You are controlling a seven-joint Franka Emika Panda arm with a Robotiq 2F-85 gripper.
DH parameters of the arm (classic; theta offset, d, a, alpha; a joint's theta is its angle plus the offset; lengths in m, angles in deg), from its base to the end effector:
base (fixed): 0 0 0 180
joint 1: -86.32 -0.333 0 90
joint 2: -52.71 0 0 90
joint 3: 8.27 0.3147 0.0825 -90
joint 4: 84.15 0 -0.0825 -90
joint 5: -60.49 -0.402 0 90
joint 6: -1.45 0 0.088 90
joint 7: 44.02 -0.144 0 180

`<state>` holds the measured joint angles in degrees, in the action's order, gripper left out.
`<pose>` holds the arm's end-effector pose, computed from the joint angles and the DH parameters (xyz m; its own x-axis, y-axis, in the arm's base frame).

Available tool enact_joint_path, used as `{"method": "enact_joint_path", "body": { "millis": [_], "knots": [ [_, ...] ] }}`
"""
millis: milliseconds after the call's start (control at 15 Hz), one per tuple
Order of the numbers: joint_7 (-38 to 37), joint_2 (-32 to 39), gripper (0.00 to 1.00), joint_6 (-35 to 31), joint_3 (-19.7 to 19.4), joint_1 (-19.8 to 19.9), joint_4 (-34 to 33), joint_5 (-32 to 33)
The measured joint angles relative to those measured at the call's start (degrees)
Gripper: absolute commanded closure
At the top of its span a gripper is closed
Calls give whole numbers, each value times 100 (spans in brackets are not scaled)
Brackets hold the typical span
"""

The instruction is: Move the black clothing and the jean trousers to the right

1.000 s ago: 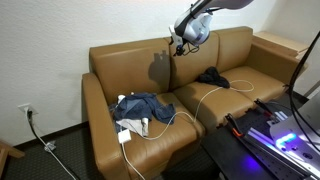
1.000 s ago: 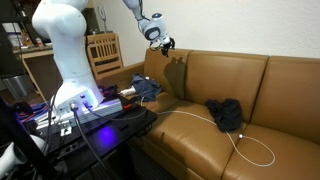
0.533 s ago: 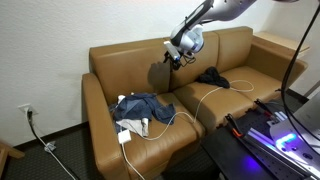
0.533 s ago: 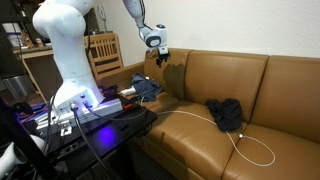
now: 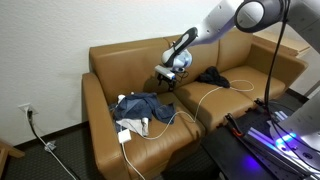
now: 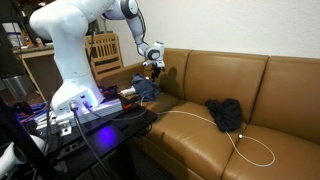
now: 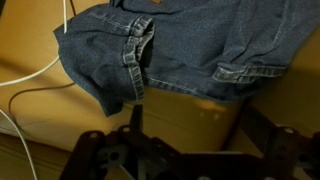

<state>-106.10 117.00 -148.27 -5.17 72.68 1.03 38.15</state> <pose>0.6555 0.1936 -0.0521 0.3962 -0.8886 -0.2310 -0.9178 -0.3903 -0.0726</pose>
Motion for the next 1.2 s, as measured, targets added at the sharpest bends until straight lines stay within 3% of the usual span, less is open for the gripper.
{"method": "enact_joint_path", "body": {
  "millis": [400, 1000, 1067, 1200],
  "knots": [
    [-18, 341, 0, 14, -6, -72, -326, 35],
    [-18, 1925, 1, -149, 66, -415, -2414, 158],
    [-18, 2079, 25, -148, 59, -472, -2674, 161],
    [-18, 2137, 30, -259, 80, -543, -2796, 172]
  ]
}}
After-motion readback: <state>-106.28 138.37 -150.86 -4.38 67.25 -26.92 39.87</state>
